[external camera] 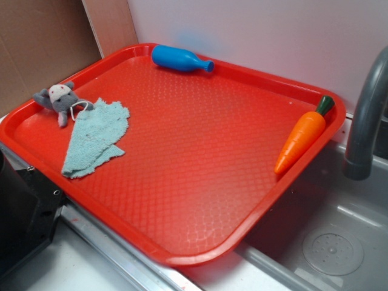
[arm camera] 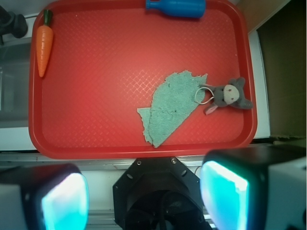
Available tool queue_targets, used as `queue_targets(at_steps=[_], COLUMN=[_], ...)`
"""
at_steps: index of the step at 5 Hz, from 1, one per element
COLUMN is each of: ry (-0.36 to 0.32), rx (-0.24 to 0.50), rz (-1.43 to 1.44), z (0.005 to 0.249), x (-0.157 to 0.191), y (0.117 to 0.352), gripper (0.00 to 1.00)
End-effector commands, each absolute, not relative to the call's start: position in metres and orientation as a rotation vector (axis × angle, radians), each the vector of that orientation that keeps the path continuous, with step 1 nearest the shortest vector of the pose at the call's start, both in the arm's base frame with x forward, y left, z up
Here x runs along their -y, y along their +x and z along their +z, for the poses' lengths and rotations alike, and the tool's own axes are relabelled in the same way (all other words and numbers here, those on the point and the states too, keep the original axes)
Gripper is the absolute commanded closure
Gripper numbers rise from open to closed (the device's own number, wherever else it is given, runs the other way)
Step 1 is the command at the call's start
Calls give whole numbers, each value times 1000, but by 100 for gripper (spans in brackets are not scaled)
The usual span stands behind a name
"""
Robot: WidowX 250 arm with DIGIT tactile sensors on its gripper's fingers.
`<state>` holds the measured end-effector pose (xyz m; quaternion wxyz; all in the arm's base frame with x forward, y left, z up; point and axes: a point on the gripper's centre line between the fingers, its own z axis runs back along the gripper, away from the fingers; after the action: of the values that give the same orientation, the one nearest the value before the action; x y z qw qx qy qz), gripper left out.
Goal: Grab the gray animal.
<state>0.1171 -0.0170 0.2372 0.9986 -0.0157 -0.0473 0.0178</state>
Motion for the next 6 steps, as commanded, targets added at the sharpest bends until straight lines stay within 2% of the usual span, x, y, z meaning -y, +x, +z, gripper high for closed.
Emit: queue_targets(at_steps=[1, 3, 4, 5, 6], ry=[-31, -29, 5, 37, 141], rx=[95, 99, 86, 102, 65], rz=[36, 164, 297, 546, 789], z=[237, 237, 238, 216, 167], x=[17, 7, 8, -21, -64], y=[117, 112, 112, 125, 151], gripper=[0, 0, 0, 0, 0])
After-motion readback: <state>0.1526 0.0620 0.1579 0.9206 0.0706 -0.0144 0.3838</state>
